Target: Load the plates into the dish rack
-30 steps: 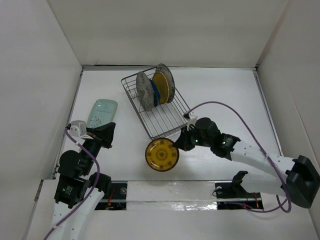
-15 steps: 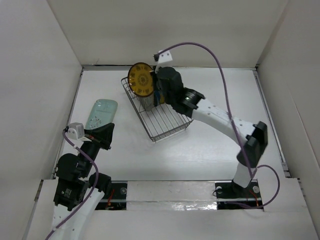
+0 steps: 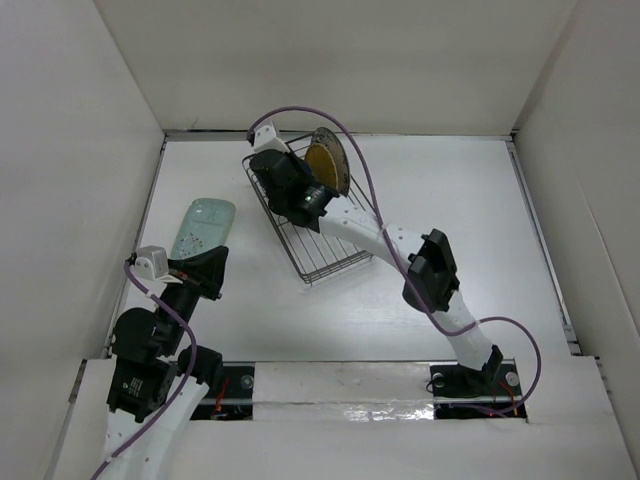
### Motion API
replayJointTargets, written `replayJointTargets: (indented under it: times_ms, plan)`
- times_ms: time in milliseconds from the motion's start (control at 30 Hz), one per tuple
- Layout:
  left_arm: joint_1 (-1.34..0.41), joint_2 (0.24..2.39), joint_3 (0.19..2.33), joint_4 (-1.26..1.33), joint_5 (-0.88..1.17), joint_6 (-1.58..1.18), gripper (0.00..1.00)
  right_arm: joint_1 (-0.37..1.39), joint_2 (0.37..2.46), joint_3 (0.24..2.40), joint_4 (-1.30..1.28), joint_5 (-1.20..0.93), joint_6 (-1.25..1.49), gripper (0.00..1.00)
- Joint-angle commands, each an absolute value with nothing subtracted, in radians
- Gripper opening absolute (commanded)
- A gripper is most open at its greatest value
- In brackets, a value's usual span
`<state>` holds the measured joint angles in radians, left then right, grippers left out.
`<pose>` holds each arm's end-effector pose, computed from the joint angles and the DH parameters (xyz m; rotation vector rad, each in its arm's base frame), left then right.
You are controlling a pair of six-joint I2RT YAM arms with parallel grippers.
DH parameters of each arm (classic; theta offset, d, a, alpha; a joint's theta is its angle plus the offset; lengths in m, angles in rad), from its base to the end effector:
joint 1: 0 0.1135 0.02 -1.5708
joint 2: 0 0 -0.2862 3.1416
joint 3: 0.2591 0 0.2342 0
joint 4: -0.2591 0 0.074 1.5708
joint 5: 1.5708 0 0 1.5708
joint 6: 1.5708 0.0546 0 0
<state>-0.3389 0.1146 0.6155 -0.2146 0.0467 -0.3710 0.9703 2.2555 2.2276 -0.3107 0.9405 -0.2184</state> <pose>0.0263 -0.0120 0.3439 0.0199 1.3112 -0.6377 0.3354 0.4116 0.3536 -0.4389 1.7267 -0.3568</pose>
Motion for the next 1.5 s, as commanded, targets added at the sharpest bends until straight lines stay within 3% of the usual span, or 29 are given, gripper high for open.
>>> replayJointTargets:
  times_ms: [0, 900, 1033, 1300, 1467]
  plan:
    - [-0.344, 0.1, 0.63, -0.178, 0.04, -0.365, 0.05, 1.0, 2.269, 2.298, -0.281, 1.0, -0.288, 0.0]
    - [-0.344, 0.106, 0.63, -0.179, 0.037, -0.368, 0.06, 1.109, 2.496, 2.347, -0.201, 1.054, -0.413, 0.0]
    - [-0.344, 0.106, 0.63, -0.179, 0.037, -0.37, 0.06, 1.109, 2.502, 2.345, -0.201, 1.054, -0.374, 0.16]
    - [-0.344, 0.107, 0.63, -0.179, 0.037, -0.37, 0.06, 1.088, 2.497, 2.347, -0.255, 1.017, -0.197, 0.25]
    - [-0.344, 0.107, 0.632, -0.181, 0.035, -0.37, 0.06, 1.069, 2.349, 2.231, -0.21, 0.964, -0.118, 0.3]
